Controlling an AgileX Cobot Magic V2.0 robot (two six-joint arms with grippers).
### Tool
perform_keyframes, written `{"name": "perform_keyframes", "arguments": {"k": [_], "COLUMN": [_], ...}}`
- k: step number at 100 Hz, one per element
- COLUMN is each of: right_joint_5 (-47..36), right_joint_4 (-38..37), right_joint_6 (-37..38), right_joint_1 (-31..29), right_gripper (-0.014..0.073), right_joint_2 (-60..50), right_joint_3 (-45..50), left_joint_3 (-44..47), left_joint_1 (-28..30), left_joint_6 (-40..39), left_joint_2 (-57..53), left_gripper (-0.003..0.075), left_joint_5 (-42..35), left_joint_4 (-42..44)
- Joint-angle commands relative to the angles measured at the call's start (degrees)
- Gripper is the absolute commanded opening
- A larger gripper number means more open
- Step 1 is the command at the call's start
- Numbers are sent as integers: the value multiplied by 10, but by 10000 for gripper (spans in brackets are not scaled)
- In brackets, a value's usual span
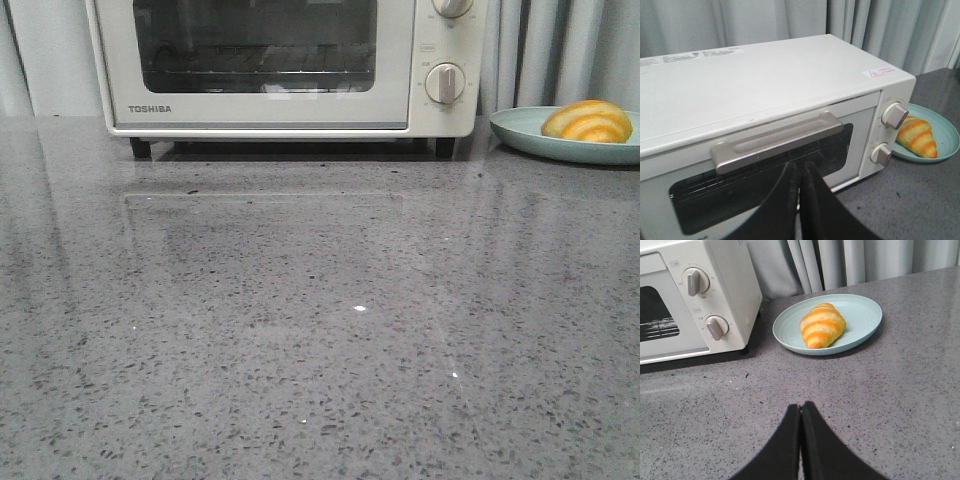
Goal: Put bread in oven
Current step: 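Hook the oven door handle with the left gripper and pull it down open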
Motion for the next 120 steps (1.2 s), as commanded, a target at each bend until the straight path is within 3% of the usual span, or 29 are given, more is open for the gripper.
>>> {"name": "perform_keyframes", "arguments": {"k": [1,49,67,89,120], "right_joint_5": [-41,-44,-44,-44,-45], "right_joint_4": [-4,-4,-4,-4,4], "right_joint_6": [-4,-4,-4,-4,-4], "right_joint_1": [1,25,25,25,25], "right_gripper": [-48,-48,-48,-48,-48], "right_joint_2": [8,8,8,8,8], "right_joint_3": [-22,-22,-22,-22,-22], "left_joint_3": [-57,-138,-138,-132,-17], "left_joint_1": [-5,-4,-4,-6,-16], "left_joint_6": [1,2,2,2,-1], "left_joint_2": [34,174,181,178,122], "left_gripper": [-21,-21,-21,-22,-22], "left_joint_5": [-32,-122,-100,-1,16], "left_joint_4": [-43,-23,-3,32,26]}}
